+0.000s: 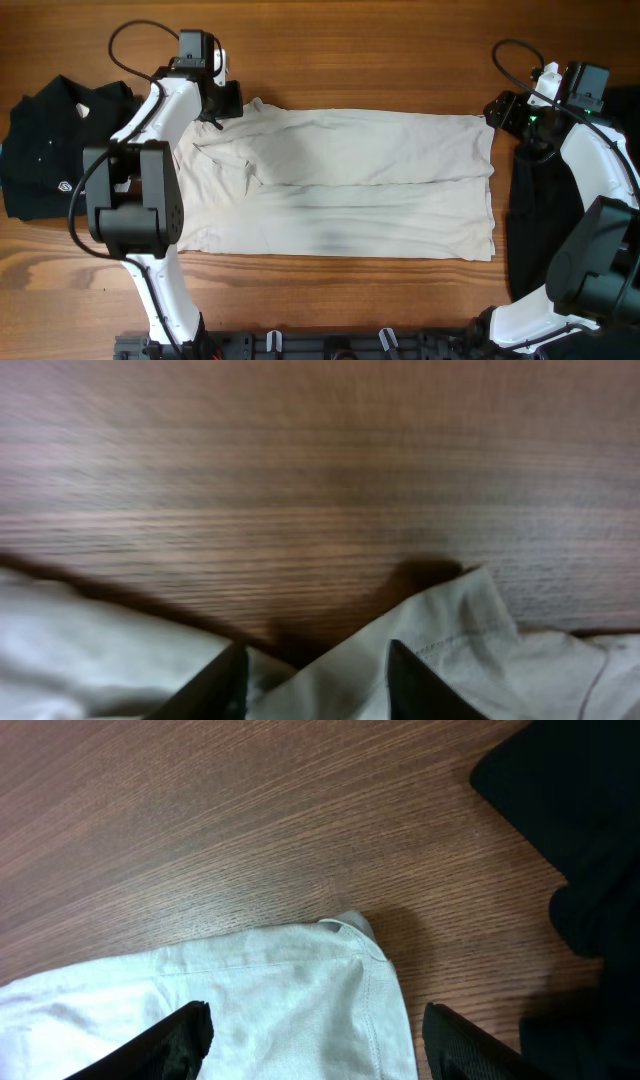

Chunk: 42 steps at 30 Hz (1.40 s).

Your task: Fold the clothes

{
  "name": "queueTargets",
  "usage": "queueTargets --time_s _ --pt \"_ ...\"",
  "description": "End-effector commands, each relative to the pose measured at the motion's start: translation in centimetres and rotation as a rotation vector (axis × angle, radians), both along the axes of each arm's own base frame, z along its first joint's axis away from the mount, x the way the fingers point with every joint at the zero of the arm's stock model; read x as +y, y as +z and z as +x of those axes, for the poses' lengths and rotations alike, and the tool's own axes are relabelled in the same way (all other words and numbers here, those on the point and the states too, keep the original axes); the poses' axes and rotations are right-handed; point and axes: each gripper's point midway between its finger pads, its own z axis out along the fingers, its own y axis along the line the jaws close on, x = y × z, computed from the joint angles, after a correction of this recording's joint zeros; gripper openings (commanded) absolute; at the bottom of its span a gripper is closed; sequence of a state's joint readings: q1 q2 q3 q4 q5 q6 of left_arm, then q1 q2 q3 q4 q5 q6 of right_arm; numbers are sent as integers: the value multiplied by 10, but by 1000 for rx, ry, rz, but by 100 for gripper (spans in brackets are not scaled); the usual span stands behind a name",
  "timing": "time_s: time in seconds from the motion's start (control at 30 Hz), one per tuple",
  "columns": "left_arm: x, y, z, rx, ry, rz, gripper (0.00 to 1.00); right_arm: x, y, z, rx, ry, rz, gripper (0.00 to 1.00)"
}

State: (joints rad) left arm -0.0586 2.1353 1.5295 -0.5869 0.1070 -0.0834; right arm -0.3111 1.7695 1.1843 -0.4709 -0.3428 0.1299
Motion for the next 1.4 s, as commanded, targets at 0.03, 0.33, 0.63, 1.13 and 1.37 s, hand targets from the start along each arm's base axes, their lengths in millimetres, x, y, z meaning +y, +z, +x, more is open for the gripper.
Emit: queueTargets --time_s 0.03,0.33,0.63,1.13,1.37 --pt "-9 -10 -5 32 -22 -61 18 -3 -1 -2 6 -19 -1 73" --pt "-3 37 12 -86 -7 -28 4 -6 5 8 -45 -18 -19 72" --pt "6 64 5 -104 17 14 4 -13 -37 18 -5 -21 -25 73" --pt "7 88 -13 -92 16 14 4 -1 -89 25 31 20 58 41" --pt "7 88 -12 -95 16 15 4 18 -84 23 4 125 121 33"
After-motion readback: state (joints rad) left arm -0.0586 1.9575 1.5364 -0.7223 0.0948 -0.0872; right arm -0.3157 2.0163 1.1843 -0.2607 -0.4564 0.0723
